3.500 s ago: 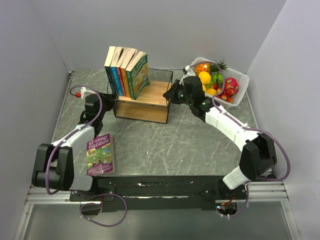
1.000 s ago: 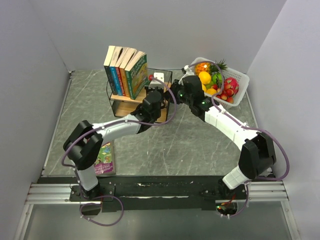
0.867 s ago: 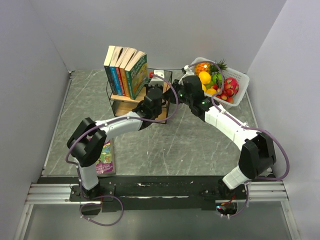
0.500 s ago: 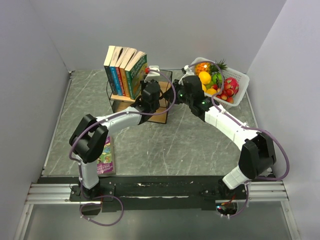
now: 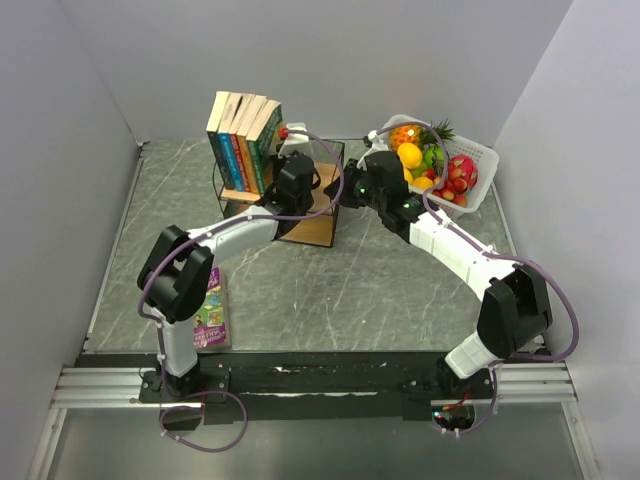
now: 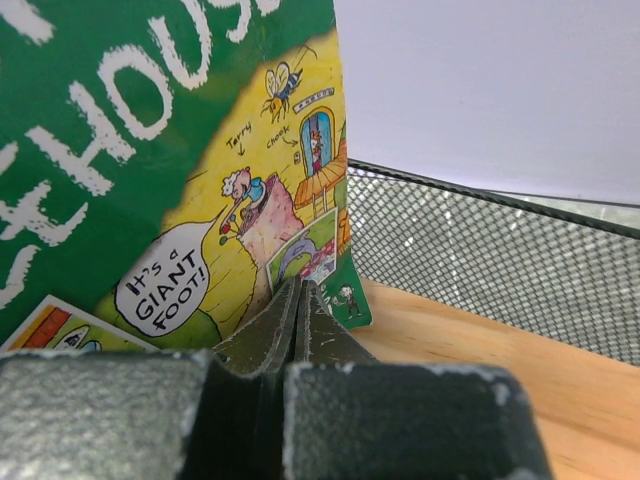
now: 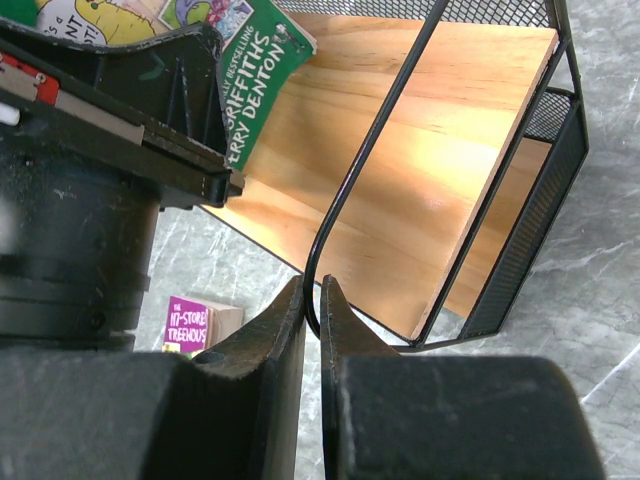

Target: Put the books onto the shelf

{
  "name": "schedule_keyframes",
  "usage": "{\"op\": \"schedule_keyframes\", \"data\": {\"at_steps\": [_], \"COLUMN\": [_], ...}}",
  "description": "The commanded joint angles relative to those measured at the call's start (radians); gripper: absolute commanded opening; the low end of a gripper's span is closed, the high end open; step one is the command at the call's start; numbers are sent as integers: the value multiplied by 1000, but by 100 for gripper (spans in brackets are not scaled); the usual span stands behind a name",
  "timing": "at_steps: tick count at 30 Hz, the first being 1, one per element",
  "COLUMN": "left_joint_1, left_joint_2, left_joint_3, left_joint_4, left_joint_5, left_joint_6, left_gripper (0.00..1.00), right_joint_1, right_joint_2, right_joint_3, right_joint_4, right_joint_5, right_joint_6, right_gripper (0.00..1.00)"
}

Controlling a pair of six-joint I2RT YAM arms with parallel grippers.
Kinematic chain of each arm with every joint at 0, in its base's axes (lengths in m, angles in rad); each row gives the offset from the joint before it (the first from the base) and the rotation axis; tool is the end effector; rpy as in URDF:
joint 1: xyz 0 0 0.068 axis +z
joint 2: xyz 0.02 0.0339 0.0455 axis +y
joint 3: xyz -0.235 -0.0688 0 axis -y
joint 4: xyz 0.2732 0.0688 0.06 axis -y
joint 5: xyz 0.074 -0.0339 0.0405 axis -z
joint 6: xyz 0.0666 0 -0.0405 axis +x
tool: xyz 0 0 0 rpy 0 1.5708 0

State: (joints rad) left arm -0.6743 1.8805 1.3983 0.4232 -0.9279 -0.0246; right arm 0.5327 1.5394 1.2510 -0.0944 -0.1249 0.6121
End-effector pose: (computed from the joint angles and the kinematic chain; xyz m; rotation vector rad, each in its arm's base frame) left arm 0.4045 -0.2551 0.2571 -0.1862 1.5995 0.2147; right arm 0.3589 0.2212 0.2759 -0.0052 2.0547 0.8589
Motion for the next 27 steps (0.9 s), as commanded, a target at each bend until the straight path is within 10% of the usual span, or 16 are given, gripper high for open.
{"op": "schedule_keyframes", "data": {"at_steps": [1, 27], "left_joint_1": [31, 44], "left_joint_2": [12, -63], "left_joint_3": [41, 5], "left_joint_4": [-20, -40], "left_joint_5": [-55, 43], "left_joint_6": [-32, -86], "left_gripper": [1, 1], "right_joint_1": [7, 6], "right_joint_2": [56, 59], "right_joint_3": [-27, -28], "right_joint_4": [-130, -125], "right_joint_5": [-15, -18], "right_joint_6": [23, 25], "right_gripper": [0, 0]}}
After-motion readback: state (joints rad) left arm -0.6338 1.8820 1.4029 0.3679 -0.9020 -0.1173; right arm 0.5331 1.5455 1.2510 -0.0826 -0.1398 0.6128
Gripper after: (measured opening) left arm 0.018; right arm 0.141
